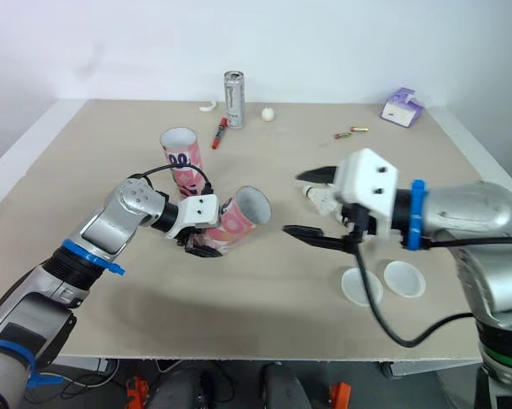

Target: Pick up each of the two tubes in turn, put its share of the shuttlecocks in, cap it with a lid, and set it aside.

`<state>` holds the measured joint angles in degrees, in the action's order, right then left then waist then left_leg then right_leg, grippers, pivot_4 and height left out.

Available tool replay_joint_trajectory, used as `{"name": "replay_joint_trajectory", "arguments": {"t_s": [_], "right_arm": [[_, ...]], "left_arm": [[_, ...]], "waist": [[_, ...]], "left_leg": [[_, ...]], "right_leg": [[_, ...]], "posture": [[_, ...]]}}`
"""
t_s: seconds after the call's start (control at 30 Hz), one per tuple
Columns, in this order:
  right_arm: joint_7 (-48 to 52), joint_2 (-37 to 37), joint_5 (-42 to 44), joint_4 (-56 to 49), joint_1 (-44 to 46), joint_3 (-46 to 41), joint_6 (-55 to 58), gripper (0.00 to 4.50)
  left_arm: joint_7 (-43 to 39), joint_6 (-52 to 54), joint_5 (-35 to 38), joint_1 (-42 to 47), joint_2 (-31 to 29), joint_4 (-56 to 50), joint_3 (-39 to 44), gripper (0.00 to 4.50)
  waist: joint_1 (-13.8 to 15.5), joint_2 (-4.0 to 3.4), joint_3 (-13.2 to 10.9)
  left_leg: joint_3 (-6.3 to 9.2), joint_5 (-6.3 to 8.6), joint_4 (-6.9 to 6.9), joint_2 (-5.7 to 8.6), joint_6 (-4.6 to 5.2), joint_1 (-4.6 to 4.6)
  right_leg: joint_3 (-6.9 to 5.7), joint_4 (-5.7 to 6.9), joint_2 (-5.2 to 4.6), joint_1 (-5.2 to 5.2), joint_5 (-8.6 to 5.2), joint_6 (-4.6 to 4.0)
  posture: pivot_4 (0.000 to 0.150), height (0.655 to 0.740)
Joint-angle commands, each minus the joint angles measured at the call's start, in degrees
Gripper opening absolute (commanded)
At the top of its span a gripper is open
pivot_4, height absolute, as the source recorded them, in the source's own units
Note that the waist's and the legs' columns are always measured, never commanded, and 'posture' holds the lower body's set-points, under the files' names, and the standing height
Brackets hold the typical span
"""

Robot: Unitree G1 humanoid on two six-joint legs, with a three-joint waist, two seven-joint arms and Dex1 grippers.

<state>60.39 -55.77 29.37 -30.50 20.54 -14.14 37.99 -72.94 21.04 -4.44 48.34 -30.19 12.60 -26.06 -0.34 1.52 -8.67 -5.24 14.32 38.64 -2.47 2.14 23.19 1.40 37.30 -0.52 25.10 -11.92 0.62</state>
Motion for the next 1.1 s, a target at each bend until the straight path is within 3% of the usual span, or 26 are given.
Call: {"name": "replay_joint_trajectory", "arguments": {"t_s": [0.03,0.2,0.43,0.67,0.9,1.1], "right_arm": [[1.83,-3.29,0.77,0.1,-8.4,-6.81,2.72,4.44],[3.32,-5.05,-0.23,1.07,-20.06,-9.84,2.28,4.44],[3.24,-7.86,-3.12,5.74,-22.43,-8.83,0.91,4.44],[3.33,-11.11,-4.86,10.62,-20.18,-4.95,1.84,4.44],[3.01,-9.45,-0.91,10.42,-14.47,-2.65,5.16,4.44],[3.67,-12.49,-8.58,14.93,-18.49,0.56,-2.12,4.44]], "left_arm": [[-0.17,-1.39,3.85,-2.23,2.74,0.07,1.89,3.5],[4.08,-2.85,14.56,-9.7,12.83,-3.17,9.91,3.5],[10.55,-19.51,13.25,-16.95,18.79,1.57,9.89,3.5],[13.33,-33.47,8.24,-18.94,20.43,9.41,6.66,3.5],[12.83,-33.19,8.31,-18.03,20.41,10.6,6.04,3.5],[9.98,-29.91,10.24,-18.63,19.75,9.94,5.82,3.5]], "waist": [[0.3,-0.01,0.0],[0.78,-0.02,-0.01],[0.57,0.05,-0.05],[0.67,0.05,-0.05],[0.7,0.03,-0.04],[0.73,-0.01,-0.02]], "left_leg": [[-0.01,0.0,0.0,0.01,0.0,-0.02],[-0.03,0.09,0.05,0.1,0.15,0.17],[0.04,0.05,0.11,0.05,0.23,0.0],[-0.03,-0.03,0.12,0.1,0.34,0.0],[-0.03,-0.03,0.11,0.08,0.34,0.02],[-0.01,-0.01,0.1,0.07,0.35,0.05]], "right_leg": [[0.01,0.0,-0.01,0.0,-0.01,0.0],[0.04,-0.01,-0.12,0.11,-0.04,0.1],[0.12,-0.01,0.06,0.01,0.11,0.1],[0.2,-0.03,0.03,0.01,0.1,-0.04],[0.19,-0.05,0.05,0.03,0.18,0.11],[0.13,-0.08,0.02,0.02,0.16,0.14]], "posture": [[0.15,0.74],[0.15,0.74],[0.15,0.74],[0.15,0.74],[0.15,0.74],[0.15,0.74]]}}
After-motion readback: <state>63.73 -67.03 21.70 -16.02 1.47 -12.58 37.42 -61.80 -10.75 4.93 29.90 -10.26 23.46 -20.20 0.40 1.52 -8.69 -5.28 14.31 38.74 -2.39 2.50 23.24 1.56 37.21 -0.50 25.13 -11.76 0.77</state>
